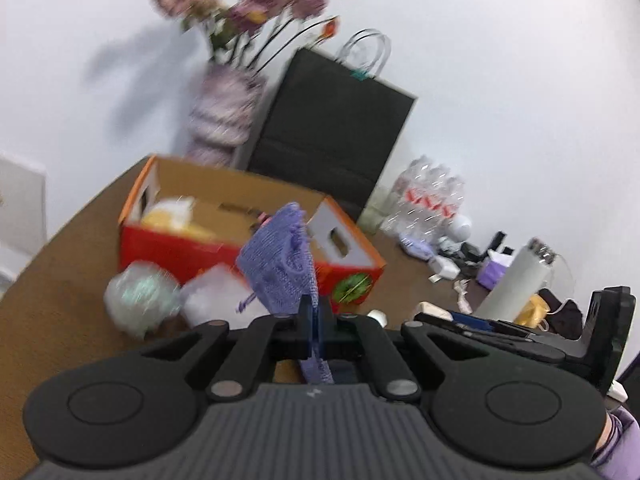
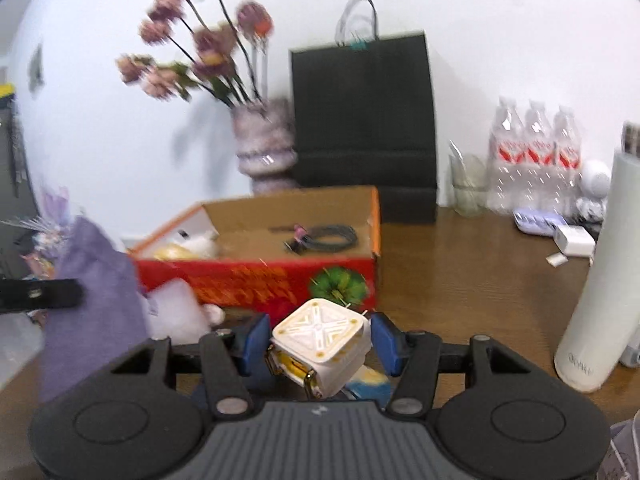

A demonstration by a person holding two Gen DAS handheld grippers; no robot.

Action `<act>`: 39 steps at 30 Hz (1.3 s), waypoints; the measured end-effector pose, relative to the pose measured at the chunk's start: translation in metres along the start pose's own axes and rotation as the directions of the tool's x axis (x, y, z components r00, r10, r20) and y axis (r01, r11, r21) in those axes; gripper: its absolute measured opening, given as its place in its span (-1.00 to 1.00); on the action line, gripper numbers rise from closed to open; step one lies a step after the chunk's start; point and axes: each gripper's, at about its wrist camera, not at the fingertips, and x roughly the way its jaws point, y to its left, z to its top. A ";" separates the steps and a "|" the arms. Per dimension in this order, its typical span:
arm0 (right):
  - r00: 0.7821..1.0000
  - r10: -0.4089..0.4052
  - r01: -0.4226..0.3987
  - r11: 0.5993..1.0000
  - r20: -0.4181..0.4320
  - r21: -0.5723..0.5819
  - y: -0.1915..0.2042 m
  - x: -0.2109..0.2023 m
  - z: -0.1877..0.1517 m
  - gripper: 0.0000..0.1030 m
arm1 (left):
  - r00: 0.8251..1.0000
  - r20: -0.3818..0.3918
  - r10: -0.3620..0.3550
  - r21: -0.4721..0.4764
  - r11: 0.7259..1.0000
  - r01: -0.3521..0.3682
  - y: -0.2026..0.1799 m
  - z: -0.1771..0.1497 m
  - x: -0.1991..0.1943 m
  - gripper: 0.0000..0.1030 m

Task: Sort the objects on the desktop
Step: 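Carry the lavender pouch with the left tool while the right tool carries the cube charger into box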

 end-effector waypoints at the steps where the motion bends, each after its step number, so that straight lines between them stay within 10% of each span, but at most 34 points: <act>1: 1.000 0.013 -0.013 1.000 0.008 -0.006 0.002 -0.002 0.006 0.06 | 1.000 0.008 -0.002 0.011 1.000 0.002 -0.003 0.011 0.001 -0.95; 12: 0.993 0.098 -0.087 0.982 0.061 -0.169 0.032 0.052 0.106 0.06 | 0.991 0.102 0.085 0.164 0.981 -0.101 -0.004 0.144 0.049 -0.94; 18: 0.991 0.135 -0.133 0.974 -0.005 -0.185 0.042 0.150 0.156 0.06 | 0.998 -0.022 0.060 0.174 0.983 -0.055 0.035 0.186 0.145 -0.94; 21: 0.985 0.148 -0.162 0.970 -0.089 -0.179 0.047 0.206 0.165 0.06 | 0.973 -0.202 0.108 0.158 0.984 -0.077 0.083 0.182 0.215 -0.94; 23: 0.976 0.152 -0.179 0.968 -0.156 -0.177 0.050 0.245 0.167 0.06 | 0.926 -0.300 0.229 0.180 0.967 -0.180 0.118 0.171 0.259 -0.94; 28: 0.943 0.134 -0.194 0.965 -0.306 -0.175 0.060 0.325 0.156 0.06 | 0.847 -0.322 0.423 0.299 0.895 -0.333 0.153 0.148 0.300 -0.87; 35: 0.912 0.090 -0.177 0.966 -0.400 -0.188 0.070 0.372 0.140 0.07 | 0.839 -0.375 0.393 0.348 0.899 -0.265 0.139 0.145 0.294 -0.07; 39: 0.930 0.082 -0.151 0.974 -0.358 -0.170 0.063 0.345 0.156 0.06 | 0.852 -0.318 0.416 0.333 0.890 -0.310 0.134 0.158 0.266 0.01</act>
